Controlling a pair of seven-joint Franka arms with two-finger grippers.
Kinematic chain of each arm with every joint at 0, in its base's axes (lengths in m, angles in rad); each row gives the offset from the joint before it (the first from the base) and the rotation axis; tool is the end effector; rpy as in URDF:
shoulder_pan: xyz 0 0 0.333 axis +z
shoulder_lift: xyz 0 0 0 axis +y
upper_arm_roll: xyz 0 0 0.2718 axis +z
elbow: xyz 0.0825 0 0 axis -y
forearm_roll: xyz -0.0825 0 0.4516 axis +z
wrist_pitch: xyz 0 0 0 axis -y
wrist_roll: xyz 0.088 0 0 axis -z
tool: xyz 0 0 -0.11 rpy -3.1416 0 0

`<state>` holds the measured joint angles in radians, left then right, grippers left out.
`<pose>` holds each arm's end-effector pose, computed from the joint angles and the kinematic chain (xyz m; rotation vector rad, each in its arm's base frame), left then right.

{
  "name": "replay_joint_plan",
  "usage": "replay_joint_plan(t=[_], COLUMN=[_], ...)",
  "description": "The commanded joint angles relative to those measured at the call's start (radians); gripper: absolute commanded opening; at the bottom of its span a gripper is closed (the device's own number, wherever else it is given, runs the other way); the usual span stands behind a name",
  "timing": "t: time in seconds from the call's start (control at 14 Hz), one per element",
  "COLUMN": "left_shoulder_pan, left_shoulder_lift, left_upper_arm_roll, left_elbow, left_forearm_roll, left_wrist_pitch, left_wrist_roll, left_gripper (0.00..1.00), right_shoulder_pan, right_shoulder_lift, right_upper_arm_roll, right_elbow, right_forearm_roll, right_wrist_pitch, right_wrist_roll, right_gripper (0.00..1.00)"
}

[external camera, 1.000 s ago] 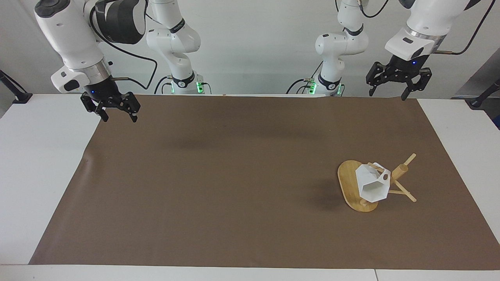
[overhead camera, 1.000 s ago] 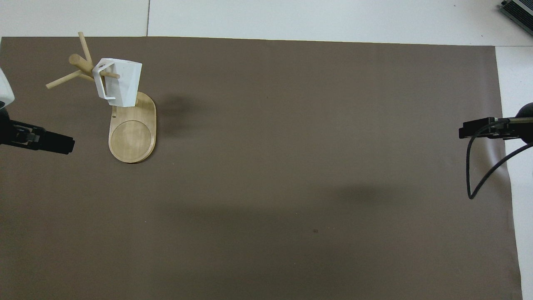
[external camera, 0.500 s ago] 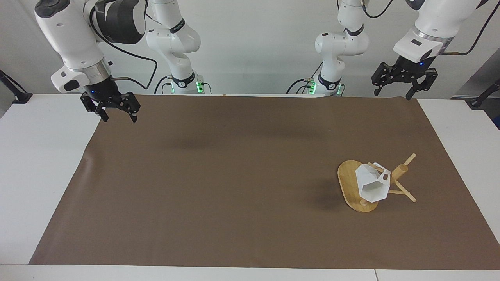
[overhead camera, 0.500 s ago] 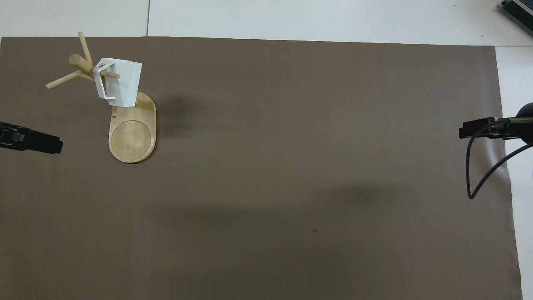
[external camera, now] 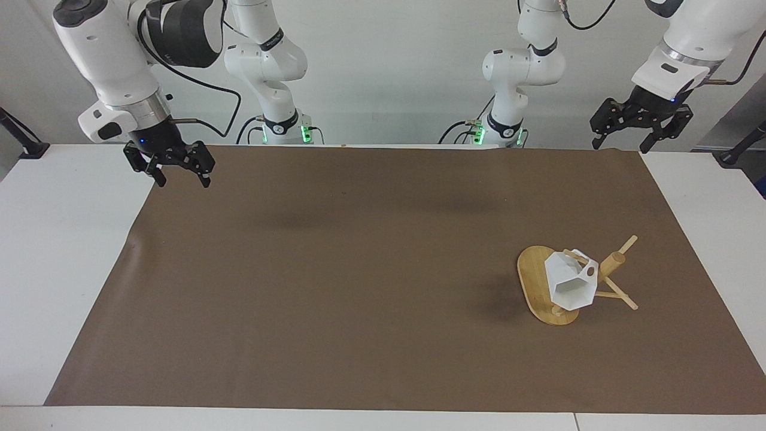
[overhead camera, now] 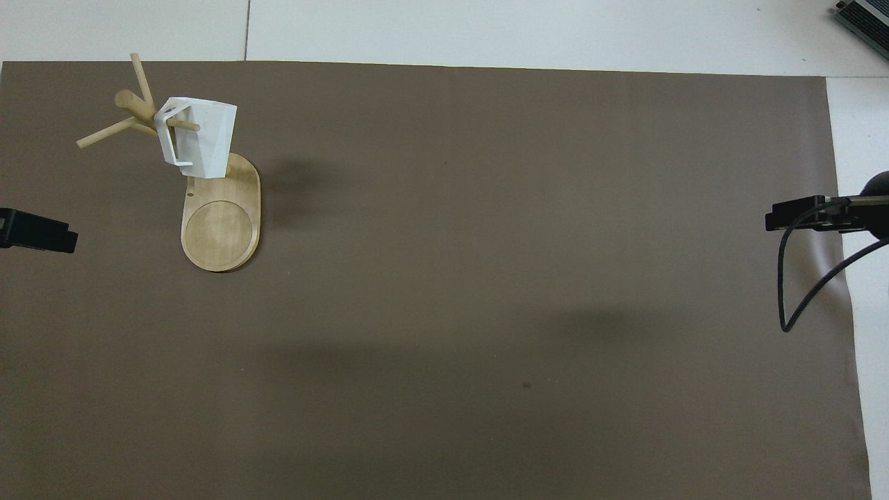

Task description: Hang cup on rack

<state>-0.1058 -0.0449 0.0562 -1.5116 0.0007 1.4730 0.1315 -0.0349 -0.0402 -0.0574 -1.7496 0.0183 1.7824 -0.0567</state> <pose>0.5988 -0.0289 0.6277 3.1271 -0.2839 0.0099 0.6234 -0.0565 0.5239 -3.1240 0.0607 -0.1160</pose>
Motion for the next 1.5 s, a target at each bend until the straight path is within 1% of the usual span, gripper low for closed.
replay_joint_plan(t=[0.0,0.07,0.21,0.29,1.0,1.07,1.21,1.43], left_shoulder_pan=[0.001,0.012,0.073,0.087,0.098,0.098,0.101,0.101], left_shoulder_lift=[0.02,0.019,0.02,0.019,0.004,-0.004,-0.044,-0.046], left_upper_arm_roll=[-0.004,-0.021,-0.094,-0.11,-0.113,-0.114,-0.114,-0.113], left_elbow=[0.04,0.04,0.04,0.04,0.022,0.011,-0.047,-0.048], left_forearm_roll=[-0.008,-0.005,0.002,0.004,0.013,0.013,0.013,0.013], left_wrist_pitch=[-0.034,-0.034,-0.034,-0.034,-0.036,-0.036,-0.027,-0.023], left_wrist_roll=[-0.013,-0.013,-0.013,-0.013,-0.001,0.0,0.002,-0.003], left_gripper=[1.0,1.0,1.0,1.0,1.0,1.0,1.0,1.0], right_shoulder_pan=[-0.005,-0.005,-0.005,-0.005,-0.005,-0.005,-0.005,-0.005], right_shoulder_lift=[-0.01,-0.01,-0.01,-0.01,-0.01,-0.01,-0.01,-0.01], right_upper_arm_roll=[0.005,0.005,0.005,0.005,0.005,0.005,0.005,0.005], right_elbow=[-0.011,-0.011,-0.011,-0.011,-0.011,-0.011,-0.011,-0.011], right_forearm_roll=[0.0,0.0,0.0,0.0,0.0,0.0,0.0,0.0], right_wrist_pitch=[0.002,0.002,0.002,0.002,0.002,0.002,0.002,0.002], right_wrist_roll=[0.014,0.014,0.014,0.014,0.014,0.014,0.014,0.014], right_gripper=[1.0,1.0,1.0,1.0,1.0,1.0,1.0,1.0])
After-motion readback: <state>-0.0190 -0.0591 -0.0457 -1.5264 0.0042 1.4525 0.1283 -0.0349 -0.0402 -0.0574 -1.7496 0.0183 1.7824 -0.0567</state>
